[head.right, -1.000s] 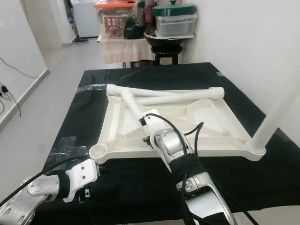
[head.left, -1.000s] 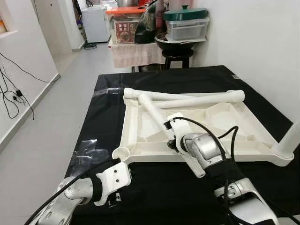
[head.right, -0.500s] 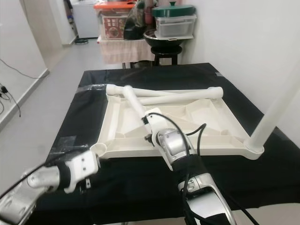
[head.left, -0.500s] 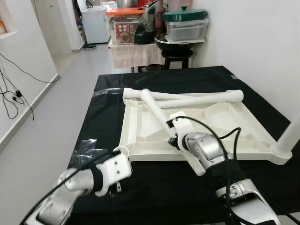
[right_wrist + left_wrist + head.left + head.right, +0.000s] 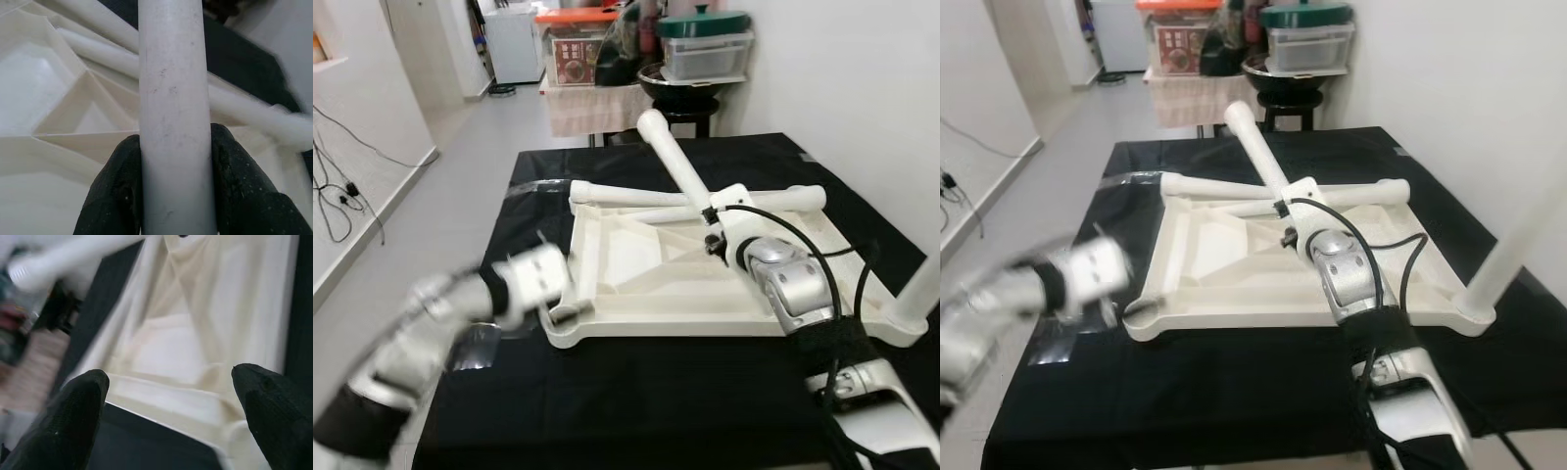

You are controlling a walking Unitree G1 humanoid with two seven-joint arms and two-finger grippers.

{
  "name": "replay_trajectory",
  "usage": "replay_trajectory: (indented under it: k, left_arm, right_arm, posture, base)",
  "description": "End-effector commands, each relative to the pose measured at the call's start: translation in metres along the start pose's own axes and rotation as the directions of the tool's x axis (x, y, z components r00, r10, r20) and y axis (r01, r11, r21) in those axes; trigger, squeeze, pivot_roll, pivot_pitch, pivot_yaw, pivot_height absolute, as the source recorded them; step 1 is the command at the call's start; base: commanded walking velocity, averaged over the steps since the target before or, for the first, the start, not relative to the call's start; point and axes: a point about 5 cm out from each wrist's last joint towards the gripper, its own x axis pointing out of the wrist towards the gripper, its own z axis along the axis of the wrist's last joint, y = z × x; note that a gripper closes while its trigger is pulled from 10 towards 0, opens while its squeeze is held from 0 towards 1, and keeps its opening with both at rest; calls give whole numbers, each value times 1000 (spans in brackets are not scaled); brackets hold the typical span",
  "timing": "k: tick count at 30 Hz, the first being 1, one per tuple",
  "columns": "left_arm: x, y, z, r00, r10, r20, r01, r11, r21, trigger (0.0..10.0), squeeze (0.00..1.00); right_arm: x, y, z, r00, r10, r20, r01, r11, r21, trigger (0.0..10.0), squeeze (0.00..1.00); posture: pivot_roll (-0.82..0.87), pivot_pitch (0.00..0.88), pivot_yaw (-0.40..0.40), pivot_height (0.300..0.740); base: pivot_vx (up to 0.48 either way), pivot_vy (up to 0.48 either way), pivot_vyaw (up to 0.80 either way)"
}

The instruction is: Building children table

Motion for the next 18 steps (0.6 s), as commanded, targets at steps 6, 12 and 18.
replay_trajectory:
  k: [6,12,18]
  left_arm:
    - [1,55,-6,983,99,-156,-21,898,440,10000,1000]
    - [13,67,-9,971,47,-236,103,805,585,10000,1000]
    - [28,62,-16,959,-32,-281,206,762,614,10000,0]
  right_arm:
    - [-4,11,18,992,29,125,12,948,-317,0,0]
    - [-14,31,30,957,180,227,-41,858,-511,0,0]
    - [-26,47,36,908,318,274,-85,779,-621,0,0]
  posture:
    - [19,0,20,740]
    - [14,0,33,740]
    - [8,0,40,740]
  base:
    - [0,0,0]
    - [0,0,0]
    - [0,0,0]
